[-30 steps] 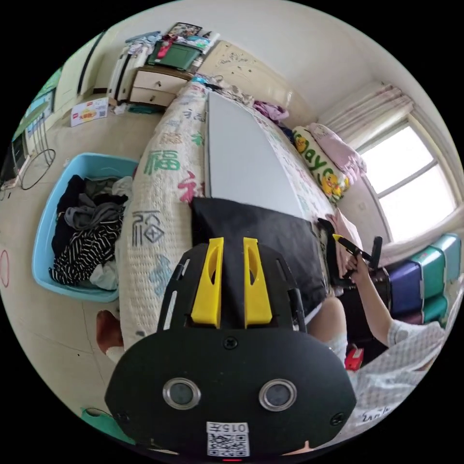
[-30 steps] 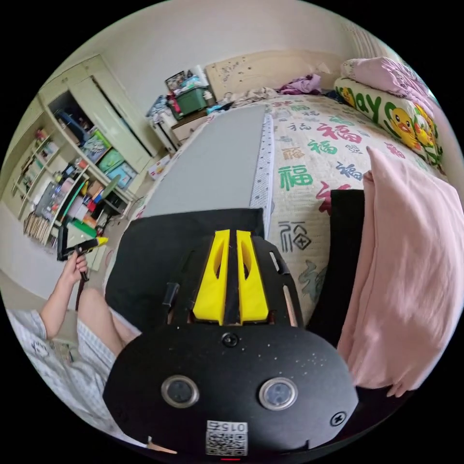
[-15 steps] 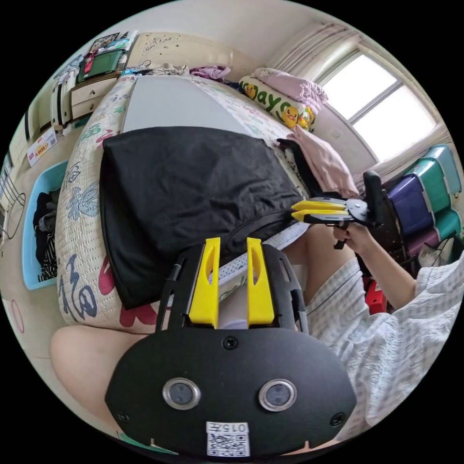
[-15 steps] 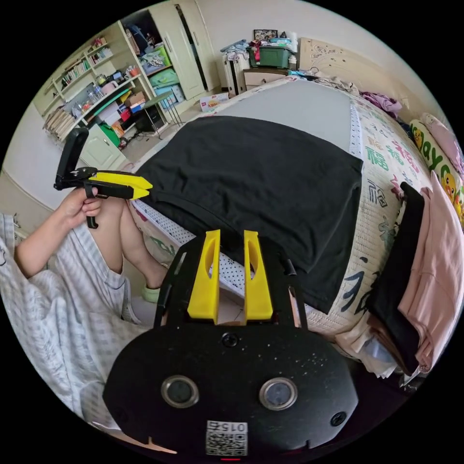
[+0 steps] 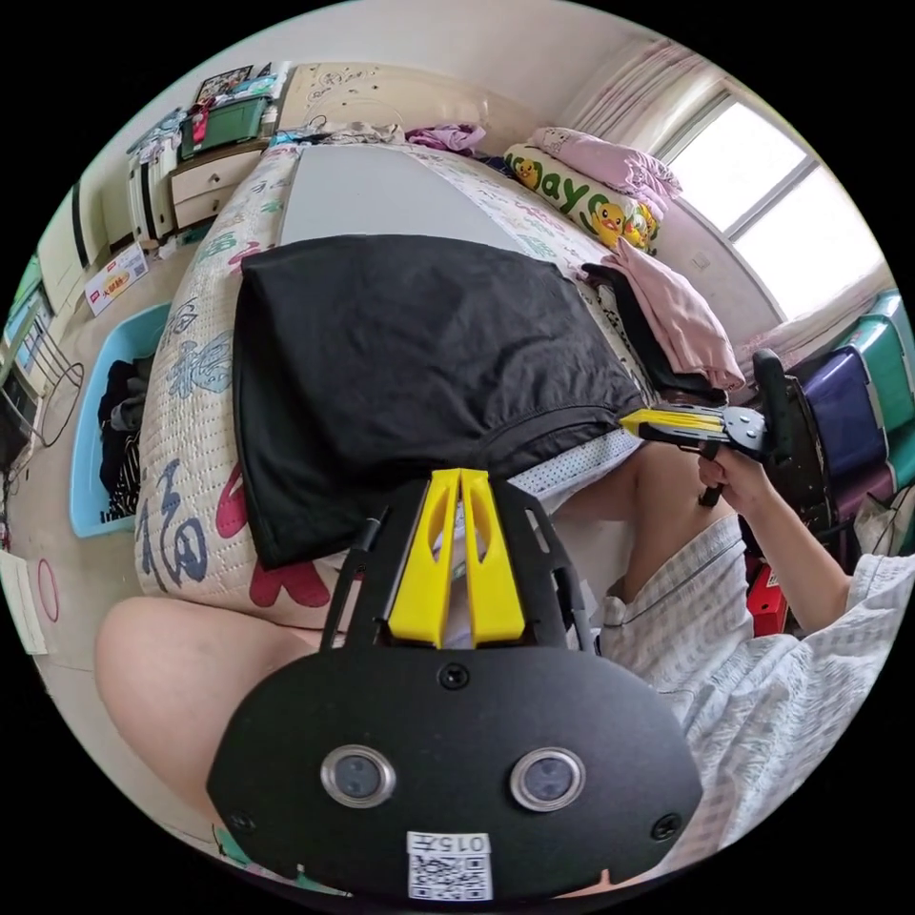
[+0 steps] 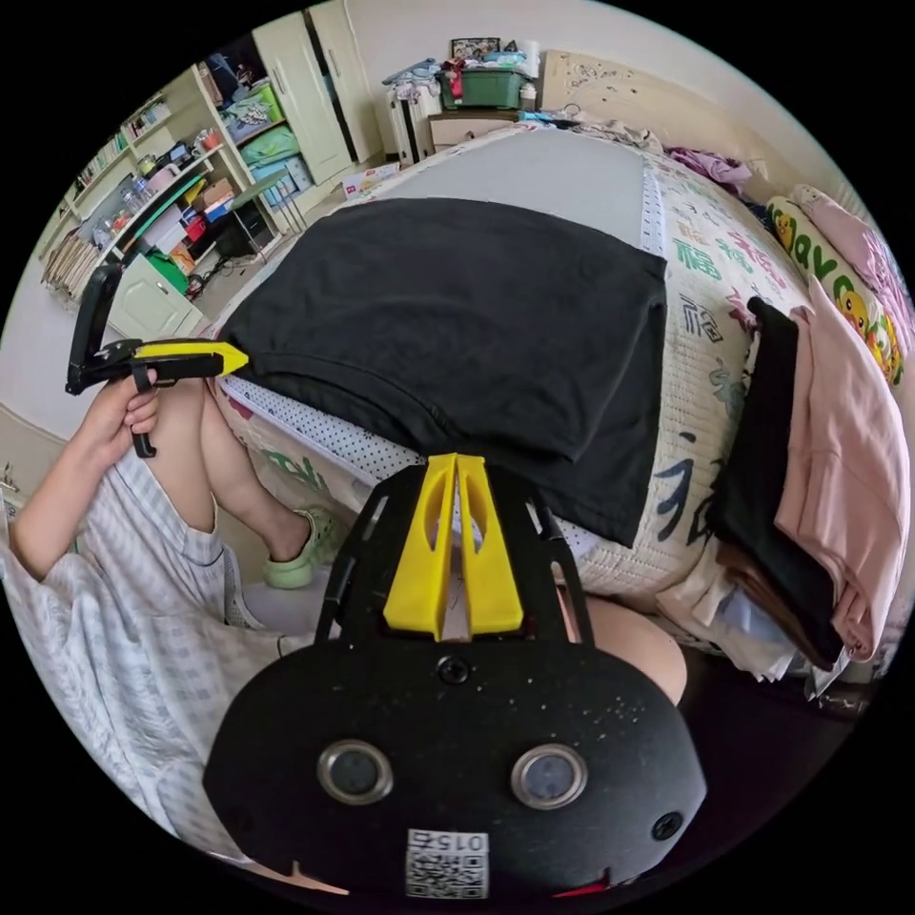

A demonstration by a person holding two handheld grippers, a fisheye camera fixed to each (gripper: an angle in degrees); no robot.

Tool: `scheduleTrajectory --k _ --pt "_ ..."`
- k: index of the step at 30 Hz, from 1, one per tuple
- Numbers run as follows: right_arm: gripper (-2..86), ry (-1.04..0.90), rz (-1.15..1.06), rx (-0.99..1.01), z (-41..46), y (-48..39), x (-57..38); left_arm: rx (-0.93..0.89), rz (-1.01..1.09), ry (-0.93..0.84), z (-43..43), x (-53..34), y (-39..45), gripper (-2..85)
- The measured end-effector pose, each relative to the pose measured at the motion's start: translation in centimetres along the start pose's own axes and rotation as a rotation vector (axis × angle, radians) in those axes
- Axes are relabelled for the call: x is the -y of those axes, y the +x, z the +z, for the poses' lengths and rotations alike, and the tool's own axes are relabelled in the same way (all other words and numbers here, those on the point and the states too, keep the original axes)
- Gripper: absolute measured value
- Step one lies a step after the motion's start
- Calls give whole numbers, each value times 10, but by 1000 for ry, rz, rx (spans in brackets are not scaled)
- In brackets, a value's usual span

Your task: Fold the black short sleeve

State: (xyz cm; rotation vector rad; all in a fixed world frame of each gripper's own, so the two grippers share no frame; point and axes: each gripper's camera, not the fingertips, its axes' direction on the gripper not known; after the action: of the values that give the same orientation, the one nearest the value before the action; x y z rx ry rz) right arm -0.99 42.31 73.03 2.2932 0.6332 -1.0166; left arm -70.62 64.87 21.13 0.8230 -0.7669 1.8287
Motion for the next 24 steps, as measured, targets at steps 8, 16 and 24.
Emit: scheduleTrajectory --k 8,16,24 --pt "92 7 -103 7 7 -26 12 0 32 27 0 5 28 96" --pt "-2 -12 -91 -33 11 -30 10 68 19 8 7 1 39 38" --pt "0 20 -101 -52 1 -37 0 35 12 31 3 -1 47 30"
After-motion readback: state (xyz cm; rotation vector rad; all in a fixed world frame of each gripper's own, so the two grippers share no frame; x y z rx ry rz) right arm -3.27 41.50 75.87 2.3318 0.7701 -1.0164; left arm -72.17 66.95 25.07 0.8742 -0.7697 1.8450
